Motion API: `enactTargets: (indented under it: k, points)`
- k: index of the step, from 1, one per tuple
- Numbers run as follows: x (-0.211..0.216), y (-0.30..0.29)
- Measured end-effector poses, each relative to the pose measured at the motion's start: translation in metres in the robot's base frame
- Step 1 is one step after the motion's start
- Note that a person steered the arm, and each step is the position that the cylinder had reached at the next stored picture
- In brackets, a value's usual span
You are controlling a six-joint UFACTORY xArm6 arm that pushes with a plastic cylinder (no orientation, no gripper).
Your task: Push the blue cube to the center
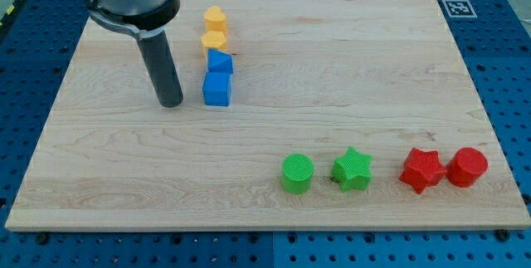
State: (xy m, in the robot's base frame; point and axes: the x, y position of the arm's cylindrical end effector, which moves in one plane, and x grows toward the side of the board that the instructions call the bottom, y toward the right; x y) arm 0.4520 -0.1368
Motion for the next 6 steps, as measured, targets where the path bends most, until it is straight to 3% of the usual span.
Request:
enactTargets:
  k: [4, 6]
  points:
    - [-0.008, 0.148]
    - [-0.029, 0.111]
